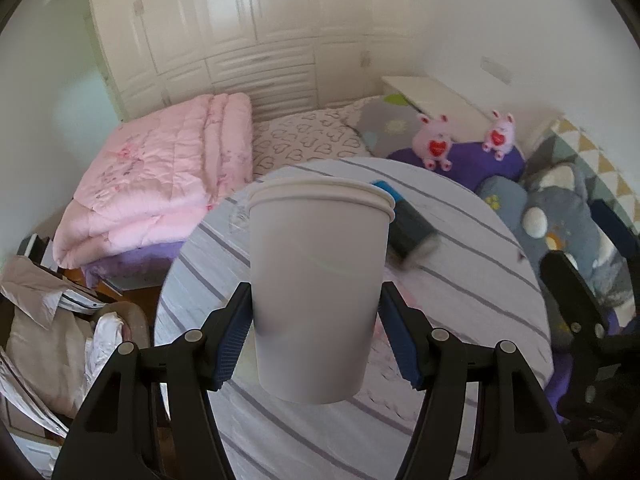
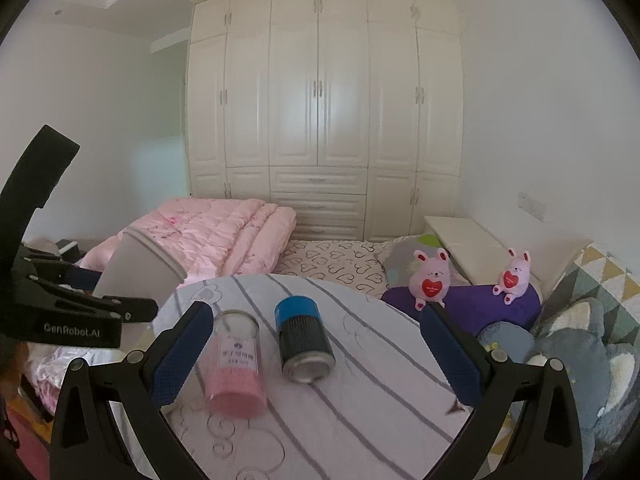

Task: Flip cup upright
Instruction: 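Lift the cup with the left gripper and set it beside the pink jar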

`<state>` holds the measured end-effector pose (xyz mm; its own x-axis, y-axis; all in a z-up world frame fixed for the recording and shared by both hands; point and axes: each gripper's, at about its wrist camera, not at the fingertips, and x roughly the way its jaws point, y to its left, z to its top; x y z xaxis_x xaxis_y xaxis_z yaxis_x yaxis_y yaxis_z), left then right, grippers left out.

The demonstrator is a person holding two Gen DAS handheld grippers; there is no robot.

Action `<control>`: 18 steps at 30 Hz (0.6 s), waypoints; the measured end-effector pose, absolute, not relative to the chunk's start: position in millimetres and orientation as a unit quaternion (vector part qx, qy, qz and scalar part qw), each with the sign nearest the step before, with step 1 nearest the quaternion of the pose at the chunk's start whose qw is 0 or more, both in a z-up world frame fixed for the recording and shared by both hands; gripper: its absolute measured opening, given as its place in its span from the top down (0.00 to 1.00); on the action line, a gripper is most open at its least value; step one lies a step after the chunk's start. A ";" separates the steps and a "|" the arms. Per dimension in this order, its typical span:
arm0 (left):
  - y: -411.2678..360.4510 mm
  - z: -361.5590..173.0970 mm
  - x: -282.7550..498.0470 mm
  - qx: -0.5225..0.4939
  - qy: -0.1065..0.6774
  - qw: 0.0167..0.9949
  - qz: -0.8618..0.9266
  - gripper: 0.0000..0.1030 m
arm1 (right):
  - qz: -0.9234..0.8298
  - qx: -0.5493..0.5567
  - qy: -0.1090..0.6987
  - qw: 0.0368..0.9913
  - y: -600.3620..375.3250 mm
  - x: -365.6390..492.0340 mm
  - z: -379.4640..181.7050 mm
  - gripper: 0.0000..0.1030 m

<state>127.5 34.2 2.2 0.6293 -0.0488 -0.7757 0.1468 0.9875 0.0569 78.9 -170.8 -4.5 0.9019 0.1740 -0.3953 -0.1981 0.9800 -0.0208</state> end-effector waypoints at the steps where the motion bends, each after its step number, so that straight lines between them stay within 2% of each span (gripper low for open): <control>1: 30.1 1.8 119.7 0.056 0.426 0.901 -0.059 0.37 | 0.095 -0.031 0.200 0.975 -172.8 73.0 -4.4 0.00; 8: 1.0 -10.8 82.8 0.060 0.430 0.897 -0.083 0.37 | 0.094 -0.031 0.204 0.974 -187.8 35.1 -11.2 0.00; 18: -25.7 -64.8 69.7 0.043 0.442 0.887 -0.123 0.37 | 0.080 -0.030 0.225 0.971 -203.0 17.6 -30.5 0.00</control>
<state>69.7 -25.7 -64.8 0.5786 -0.1795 -0.7956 0.2559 0.9662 -0.0319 17.6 -203.0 -30.5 0.8859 0.1421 -0.4416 -0.1687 0.9854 -0.0214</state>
